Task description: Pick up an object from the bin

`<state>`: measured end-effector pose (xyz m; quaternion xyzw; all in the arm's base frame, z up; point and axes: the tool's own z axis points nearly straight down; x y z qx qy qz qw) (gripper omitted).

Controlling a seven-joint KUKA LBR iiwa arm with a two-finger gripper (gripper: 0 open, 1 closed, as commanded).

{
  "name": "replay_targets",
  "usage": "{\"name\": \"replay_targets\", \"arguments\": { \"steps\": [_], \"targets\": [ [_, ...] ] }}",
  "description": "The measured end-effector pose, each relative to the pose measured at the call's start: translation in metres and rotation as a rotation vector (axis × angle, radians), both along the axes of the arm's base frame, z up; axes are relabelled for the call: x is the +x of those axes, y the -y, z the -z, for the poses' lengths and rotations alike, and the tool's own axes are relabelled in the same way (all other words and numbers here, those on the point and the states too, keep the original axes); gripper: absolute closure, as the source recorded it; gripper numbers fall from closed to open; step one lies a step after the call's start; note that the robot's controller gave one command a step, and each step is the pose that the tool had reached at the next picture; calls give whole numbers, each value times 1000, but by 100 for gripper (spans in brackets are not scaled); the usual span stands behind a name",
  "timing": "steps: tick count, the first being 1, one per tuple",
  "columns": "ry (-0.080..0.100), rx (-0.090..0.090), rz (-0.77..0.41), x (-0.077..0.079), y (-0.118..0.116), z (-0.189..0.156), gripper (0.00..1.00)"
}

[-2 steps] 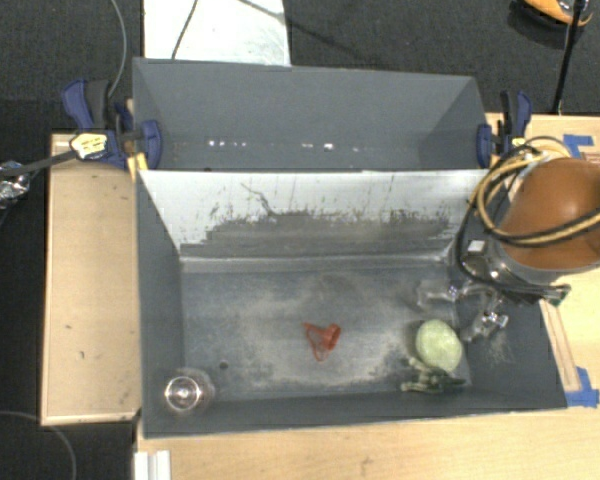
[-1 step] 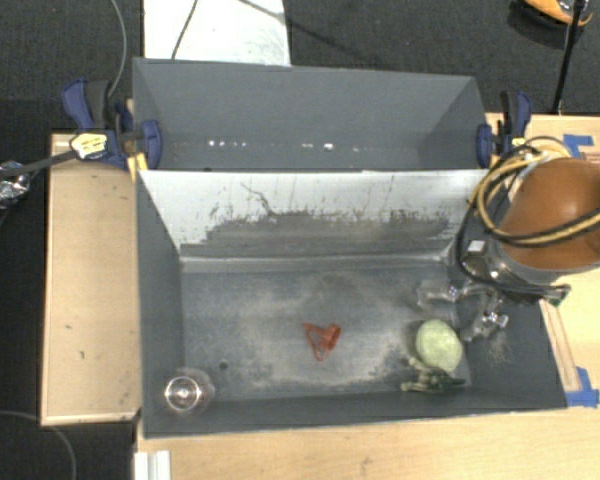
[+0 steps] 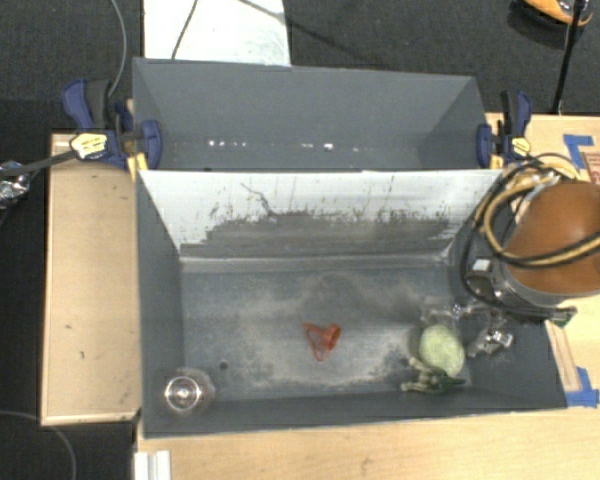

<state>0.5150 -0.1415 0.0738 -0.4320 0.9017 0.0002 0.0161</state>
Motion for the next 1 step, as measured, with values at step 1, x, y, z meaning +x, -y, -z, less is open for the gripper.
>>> {"name": "replay_targets", "arguments": {
  "steps": [1],
  "targets": [
    [-3,-3,-155,-17,-10,3,100]
  ]
}}
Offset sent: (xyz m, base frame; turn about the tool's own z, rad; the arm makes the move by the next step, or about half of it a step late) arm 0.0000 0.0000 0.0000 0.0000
